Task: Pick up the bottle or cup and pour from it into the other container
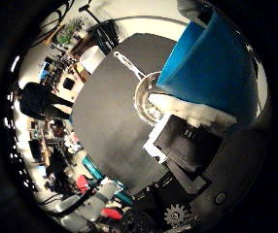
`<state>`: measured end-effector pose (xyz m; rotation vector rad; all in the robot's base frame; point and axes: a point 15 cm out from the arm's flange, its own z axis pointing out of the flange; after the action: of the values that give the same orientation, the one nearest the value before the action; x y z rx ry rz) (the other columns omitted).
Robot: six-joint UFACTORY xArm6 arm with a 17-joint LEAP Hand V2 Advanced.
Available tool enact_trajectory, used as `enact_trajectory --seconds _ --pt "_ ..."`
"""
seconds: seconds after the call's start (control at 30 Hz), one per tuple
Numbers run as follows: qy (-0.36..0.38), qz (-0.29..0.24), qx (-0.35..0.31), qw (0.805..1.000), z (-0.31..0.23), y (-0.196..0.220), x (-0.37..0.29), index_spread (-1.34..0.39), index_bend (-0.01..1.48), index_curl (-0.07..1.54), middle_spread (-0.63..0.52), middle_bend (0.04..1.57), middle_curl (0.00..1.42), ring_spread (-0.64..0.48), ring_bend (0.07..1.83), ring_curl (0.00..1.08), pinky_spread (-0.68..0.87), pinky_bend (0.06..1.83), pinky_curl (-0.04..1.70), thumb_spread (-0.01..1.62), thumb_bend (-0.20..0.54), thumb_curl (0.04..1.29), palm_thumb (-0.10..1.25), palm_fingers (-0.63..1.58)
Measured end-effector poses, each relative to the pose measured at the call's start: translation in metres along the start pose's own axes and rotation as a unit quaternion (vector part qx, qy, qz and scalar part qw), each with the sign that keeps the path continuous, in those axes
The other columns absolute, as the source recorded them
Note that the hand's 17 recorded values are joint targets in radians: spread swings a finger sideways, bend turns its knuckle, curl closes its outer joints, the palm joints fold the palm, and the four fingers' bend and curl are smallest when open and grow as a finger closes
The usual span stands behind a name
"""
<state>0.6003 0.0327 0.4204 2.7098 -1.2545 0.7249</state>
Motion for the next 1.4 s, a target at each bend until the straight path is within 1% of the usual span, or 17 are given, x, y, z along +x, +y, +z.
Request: enact_trajectory --seconds 0.17,0.47,0.6,0.77,0.93,1.07,1.27,1.4 --pt "0.059 -0.049 -0.026 0.997 -0.006 -0.004 0.005 -0.62 0.18 1.09 -0.36 0.85 0.97 -0.29 1.16 0.65 -0.41 1.02 0.92 0.62 -0.035 0.66 0.86 1.03" --pt "0.099 -0.106 -0.042 0.989 -0.017 -0.025 -0.017 -0.62 0.18 1.09 -0.37 0.84 0.97 -0.29 1.16 0.65 -0.41 1.02 0.91 0.61 -0.035 0.66 0.86 1.04" --pt "0.129 -0.134 -0.07 0.98 -0.014 -0.029 -0.025 -0.62 0.18 1.09 -0.37 0.84 0.97 -0.29 1.17 0.65 -0.41 1.03 0.9 0.61 -0.034 0.66 0.86 1.04" --pt "0.164 -0.171 -0.117 0.965 -0.007 -0.029 -0.034 -0.62 0.18 1.08 -0.36 0.85 0.97 -0.29 1.17 0.65 -0.4 1.03 0.9 0.62 -0.035 0.66 0.86 1.03" --pt "0.204 -0.191 -0.162 0.947 -0.002 -0.025 -0.027 -0.63 0.17 1.09 -0.37 0.85 0.97 -0.29 1.17 0.66 -0.4 1.04 0.9 0.62 -0.035 0.66 0.86 1.02" --pt "0.213 -0.198 -0.19 0.938 0.006 -0.019 -0.026 -0.63 0.18 1.09 -0.37 0.86 0.98 -0.29 1.18 0.66 -0.4 1.05 0.9 0.63 -0.034 0.66 0.86 1.0" --pt "0.238 -0.203 -0.21 0.926 0.006 -0.017 -0.017 -0.63 0.18 1.1 -0.37 0.88 0.98 -0.3 1.19 0.66 -0.41 1.06 0.9 0.64 -0.037 0.66 0.85 0.99" --pt "0.243 -0.205 -0.214 0.924 0.006 -0.017 -0.018 -0.63 0.18 1.1 -0.37 0.88 0.98 -0.3 1.19 0.66 -0.4 1.06 0.91 0.64 -0.035 0.66 0.85 0.99"
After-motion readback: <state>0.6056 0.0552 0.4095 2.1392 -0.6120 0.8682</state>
